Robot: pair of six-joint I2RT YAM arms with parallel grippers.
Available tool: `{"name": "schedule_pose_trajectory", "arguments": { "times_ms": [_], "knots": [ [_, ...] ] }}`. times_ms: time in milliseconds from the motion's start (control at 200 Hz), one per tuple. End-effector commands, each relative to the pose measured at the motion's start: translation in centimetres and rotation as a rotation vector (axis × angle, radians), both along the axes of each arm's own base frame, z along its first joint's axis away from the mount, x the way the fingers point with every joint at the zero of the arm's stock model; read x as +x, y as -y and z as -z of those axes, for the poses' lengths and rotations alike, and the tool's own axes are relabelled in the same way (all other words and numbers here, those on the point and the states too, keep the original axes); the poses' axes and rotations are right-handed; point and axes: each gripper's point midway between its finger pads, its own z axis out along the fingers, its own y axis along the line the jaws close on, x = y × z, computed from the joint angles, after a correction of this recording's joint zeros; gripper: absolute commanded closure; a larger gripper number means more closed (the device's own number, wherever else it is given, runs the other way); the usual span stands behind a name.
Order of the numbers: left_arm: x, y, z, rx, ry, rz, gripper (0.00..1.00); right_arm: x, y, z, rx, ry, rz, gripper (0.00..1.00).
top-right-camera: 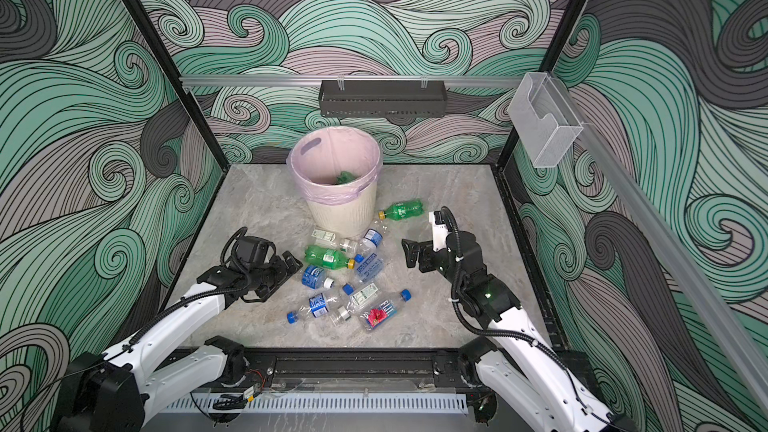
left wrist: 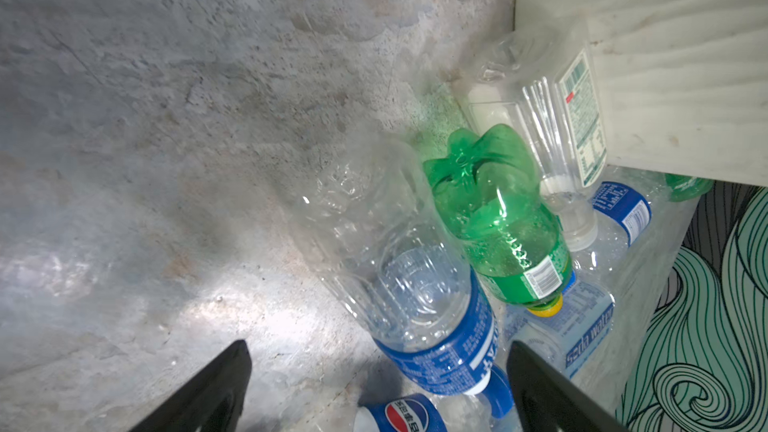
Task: Throw the plastic bottles in the bin
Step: 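Reach the left gripper to a clear bottle beside the green bottle and grasp, then lift the clear bottle off the table with the left gripper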
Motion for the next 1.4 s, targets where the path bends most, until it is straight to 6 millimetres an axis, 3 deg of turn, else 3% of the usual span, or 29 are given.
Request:
{"name": "schedule_pose_trajectory", "arguments": {
  "times_ms": [0, 410, 636, 886, 1171, 1311, 1396],
  "knots": [
    [1.1, 0.2, 0.1, -0.005, 0.01, -0.046, 0.01, 0.0, 0.3, 0.2, 0.017, -0.011, 0.023, 0.0],
    [2.3, 1.2, 2.6, -0.006, -0.061, -0.057, 0.11, -0.3, 0.3, 0.7, 0.027, -0.022, 0.022, 0.0],
    [3.1, -0.4, 3.4, 0.107, -0.092, -0.092, 0.26, -0.6, 0.5, 0.5, 0.024, -0.019, 0.023, 0.0],
    [4.0, -1.0, 3.9, 0.146, -0.115, -0.1, 0.32, -0.8, 0.8, 0.6, 0.01, -0.018, 0.03, 0.0],
    [4.3, -3.3, 3.6, 0.197, -0.124, -0.105, 0.35, -0.8, 0.8, 1.0, 0.002, -0.026, 0.029, 0.0],
    [4.3, -4.4, 3.2, 0.225, -0.128, -0.082, 0.49, -0.7, 0.8, 1.0, 0.001, -0.027, 0.028, 0.0],
    [4.1, -4.9, 3.0, 0.238, -0.134, -0.073, 0.5, -0.7, 0.8, 1.0, -0.001, -0.027, 0.029, 0.0]
  ]
}}
